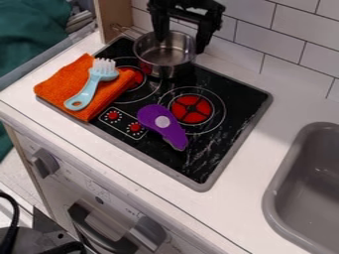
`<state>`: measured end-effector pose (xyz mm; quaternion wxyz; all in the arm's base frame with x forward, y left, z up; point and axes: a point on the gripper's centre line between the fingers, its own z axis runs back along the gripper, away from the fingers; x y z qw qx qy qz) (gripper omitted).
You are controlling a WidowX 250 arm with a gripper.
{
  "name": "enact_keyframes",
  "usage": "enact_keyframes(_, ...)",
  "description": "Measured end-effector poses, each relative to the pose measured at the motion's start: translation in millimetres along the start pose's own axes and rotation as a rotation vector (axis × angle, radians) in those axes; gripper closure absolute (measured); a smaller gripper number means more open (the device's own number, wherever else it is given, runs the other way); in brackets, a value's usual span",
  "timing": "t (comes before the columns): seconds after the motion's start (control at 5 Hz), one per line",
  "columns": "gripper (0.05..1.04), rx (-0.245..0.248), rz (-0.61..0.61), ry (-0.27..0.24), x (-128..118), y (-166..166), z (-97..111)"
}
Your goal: Move the silver pot above the orange towel
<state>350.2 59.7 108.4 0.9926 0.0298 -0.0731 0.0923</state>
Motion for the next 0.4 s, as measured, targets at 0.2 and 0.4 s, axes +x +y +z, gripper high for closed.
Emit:
enact_keyframes(0.2, 0.076, -0.024, -0.013, 0.000, -9.2, -16.0, 6.4)
enact_keyframes(0.4, 0.077, -0.032, -0.040, 0.013, -14.1, -27.1, 4.5)
